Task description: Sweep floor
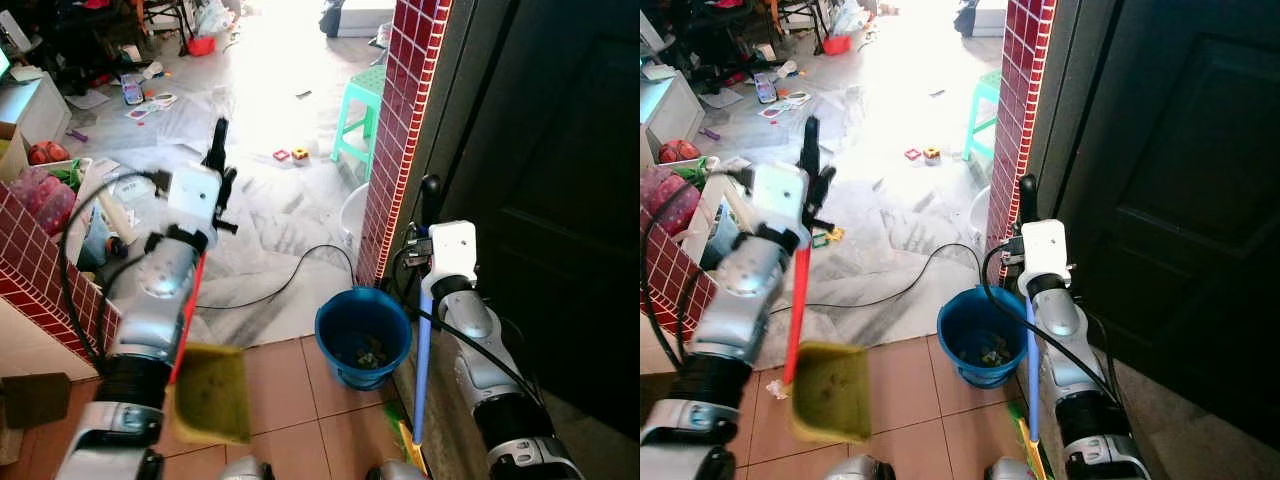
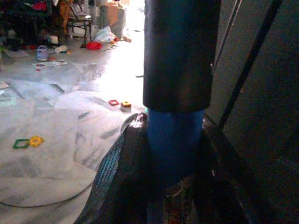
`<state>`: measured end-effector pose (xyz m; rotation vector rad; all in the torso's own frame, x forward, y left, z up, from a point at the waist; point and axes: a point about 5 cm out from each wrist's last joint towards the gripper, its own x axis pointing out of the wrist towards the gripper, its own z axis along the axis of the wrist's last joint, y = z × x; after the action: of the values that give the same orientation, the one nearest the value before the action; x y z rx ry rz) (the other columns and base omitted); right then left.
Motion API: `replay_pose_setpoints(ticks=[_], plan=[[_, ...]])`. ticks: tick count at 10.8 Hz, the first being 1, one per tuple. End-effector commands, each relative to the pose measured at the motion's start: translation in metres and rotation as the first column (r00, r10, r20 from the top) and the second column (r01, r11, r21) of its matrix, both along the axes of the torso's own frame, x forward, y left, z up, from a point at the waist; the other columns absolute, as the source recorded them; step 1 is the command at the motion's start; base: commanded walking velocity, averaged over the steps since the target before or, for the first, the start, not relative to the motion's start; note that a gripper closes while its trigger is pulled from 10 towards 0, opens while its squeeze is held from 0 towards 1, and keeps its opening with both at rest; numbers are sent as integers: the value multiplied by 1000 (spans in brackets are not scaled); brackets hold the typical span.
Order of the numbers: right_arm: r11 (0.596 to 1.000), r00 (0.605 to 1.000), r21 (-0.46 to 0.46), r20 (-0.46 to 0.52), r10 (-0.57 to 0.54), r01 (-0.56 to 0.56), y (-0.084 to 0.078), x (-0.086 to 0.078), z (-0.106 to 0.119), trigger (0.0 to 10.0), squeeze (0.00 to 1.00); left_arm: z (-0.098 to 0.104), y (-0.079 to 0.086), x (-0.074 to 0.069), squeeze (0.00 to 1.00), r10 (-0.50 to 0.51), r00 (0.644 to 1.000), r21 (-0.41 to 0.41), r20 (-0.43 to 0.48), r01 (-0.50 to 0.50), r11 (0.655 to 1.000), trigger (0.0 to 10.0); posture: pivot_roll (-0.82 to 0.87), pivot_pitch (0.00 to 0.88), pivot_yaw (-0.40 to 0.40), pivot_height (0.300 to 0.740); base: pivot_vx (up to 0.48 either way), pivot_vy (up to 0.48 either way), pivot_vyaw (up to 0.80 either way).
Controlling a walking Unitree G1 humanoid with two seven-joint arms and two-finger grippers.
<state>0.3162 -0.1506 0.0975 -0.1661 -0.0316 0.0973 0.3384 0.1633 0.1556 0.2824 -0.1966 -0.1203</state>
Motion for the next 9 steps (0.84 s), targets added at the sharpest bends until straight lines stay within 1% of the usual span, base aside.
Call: replay_pose_setpoints(ticks=[1, 2, 3, 4, 6, 7, 8, 9], plan=[[999, 998, 5, 52, 35, -35, 8, 3, 10, 10000, 0, 6, -4, 2, 0, 16, 998, -38, 54, -14, 999, 10000, -86, 0, 32, 740, 0, 0, 0], [999, 998, 8, 49, 40, -41, 11, 3, 8, 10000, 0, -6, -1, 2, 0, 80, 997, -69, 20, -79, 994, 10000, -90, 0, 29, 740, 0, 0, 0], [999, 998, 19, 43, 46, -47, 15, 4, 6, 10000, 0, -25, 4, 0, 0, 173, 984, -133, -42, -178, 975, 10000, -87, 0, 32, 740, 0, 0, 0], [998, 997, 24, 51, 52, -53, 20, 4, 7, 10000, 0, -40, 3, -4, 0, 191, 976, -176, -108, -207, 962, 10000, -87, 0, 39, 740, 0, 0, 0], [997, 997, 62, 61, 50, -53, 23, 4, 8, 10000, 0, -54, -6, -11, 0, 191, 972, -200, -138, -216, 956, 10000, -84, 0, 46, 740, 0, 0, 0], [995, 996, 78, 74, 57, -63, 25, 4, 11, 10000, 0, -60, -10, -15, 0, 166, 975, -213, -145, -194, 958, 10000, -83, 0, 48, 740, 0, 0, 0], [992, 991, 103, 120, 60, -73, 28, 8, 23, 10000, 0, -71, -13, -23, 0, 163, 969, -271, -185, -210, 939, 10000, -82, 0, 50, 740, 0, 0, 0], [990, 987, 106, 145, 73, -89, 30, 10, 30, 10000, 0, -73, -16, -25, 0, 158, 965, -297, -210, -217, 930, 10000, -82, 0, 50, 740, 0, 0, 0]])
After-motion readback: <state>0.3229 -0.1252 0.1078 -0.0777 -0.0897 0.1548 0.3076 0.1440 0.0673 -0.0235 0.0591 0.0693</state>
